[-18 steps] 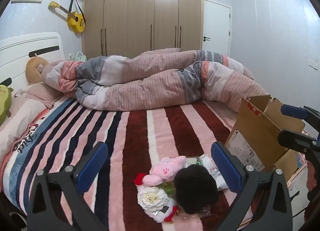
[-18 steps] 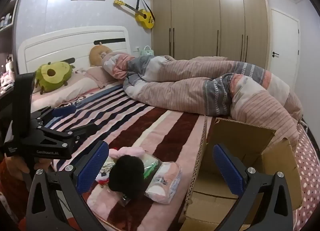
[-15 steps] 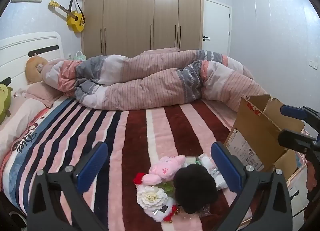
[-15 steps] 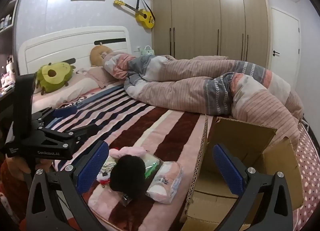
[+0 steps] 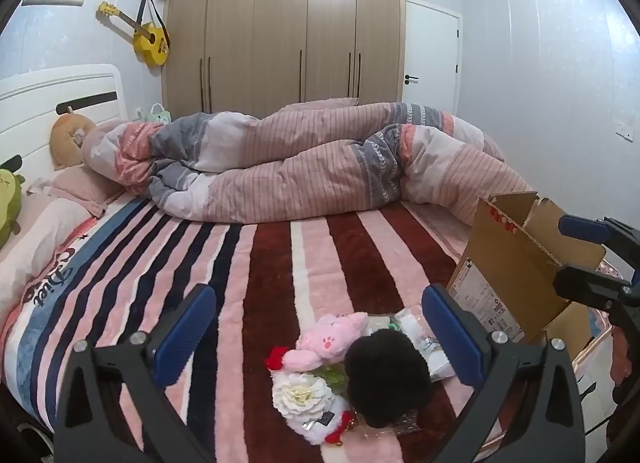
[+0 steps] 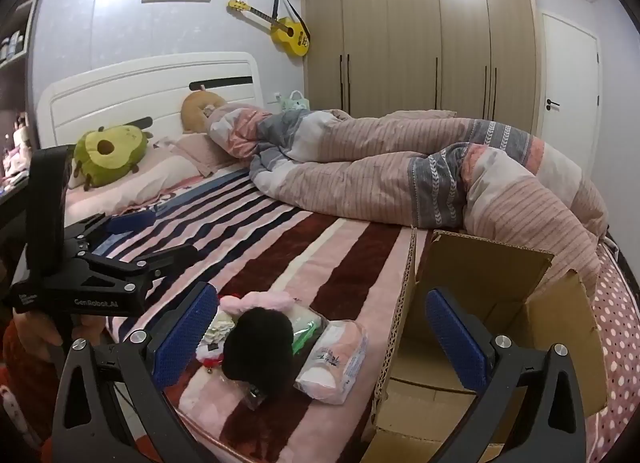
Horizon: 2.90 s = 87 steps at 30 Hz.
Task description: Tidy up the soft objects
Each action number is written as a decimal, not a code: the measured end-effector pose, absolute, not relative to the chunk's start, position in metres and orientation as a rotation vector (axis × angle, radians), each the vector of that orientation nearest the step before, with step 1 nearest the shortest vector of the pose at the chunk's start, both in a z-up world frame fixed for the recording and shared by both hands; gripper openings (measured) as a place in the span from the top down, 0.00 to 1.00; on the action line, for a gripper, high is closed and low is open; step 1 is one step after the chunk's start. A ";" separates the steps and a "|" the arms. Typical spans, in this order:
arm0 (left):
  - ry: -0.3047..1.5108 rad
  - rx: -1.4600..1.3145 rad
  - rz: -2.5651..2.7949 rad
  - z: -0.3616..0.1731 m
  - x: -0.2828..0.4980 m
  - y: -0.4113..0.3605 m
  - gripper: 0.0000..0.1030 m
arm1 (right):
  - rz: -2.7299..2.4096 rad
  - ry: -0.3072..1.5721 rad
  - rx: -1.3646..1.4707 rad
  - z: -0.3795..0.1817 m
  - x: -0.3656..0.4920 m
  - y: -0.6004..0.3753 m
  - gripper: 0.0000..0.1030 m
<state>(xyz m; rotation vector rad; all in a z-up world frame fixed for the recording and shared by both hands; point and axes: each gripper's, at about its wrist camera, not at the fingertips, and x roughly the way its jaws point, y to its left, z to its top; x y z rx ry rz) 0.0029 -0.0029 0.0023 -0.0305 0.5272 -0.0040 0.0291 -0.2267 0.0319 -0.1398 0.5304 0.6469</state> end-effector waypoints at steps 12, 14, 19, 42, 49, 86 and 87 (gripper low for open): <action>0.511 -0.028 -0.014 0.010 -0.004 -0.004 0.00 | 0.640 0.525 -0.149 0.032 0.022 -0.230 0.00; 0.511 -0.031 -0.016 0.010 -0.004 -0.004 0.00 | 0.637 0.521 -0.152 0.032 0.022 -0.229 0.00; 0.509 -0.031 -0.016 0.010 -0.005 -0.005 0.00 | 0.636 0.522 -0.151 0.032 0.022 -0.229 0.00; 0.503 -0.033 -0.014 0.014 -0.006 -0.004 0.00 | 0.634 0.527 -0.138 0.031 0.022 -0.231 0.00; 0.502 -0.033 -0.013 0.014 -0.006 -0.005 0.00 | 0.634 0.525 -0.138 0.030 0.022 -0.231 0.00; 0.624 -0.001 -0.038 -0.062 0.014 0.065 0.00 | 0.685 0.837 -0.220 -0.098 0.047 -0.123 0.08; 0.632 -0.002 -0.049 -0.066 0.014 0.065 0.00 | 0.675 0.845 -0.213 -0.103 0.049 -0.125 0.08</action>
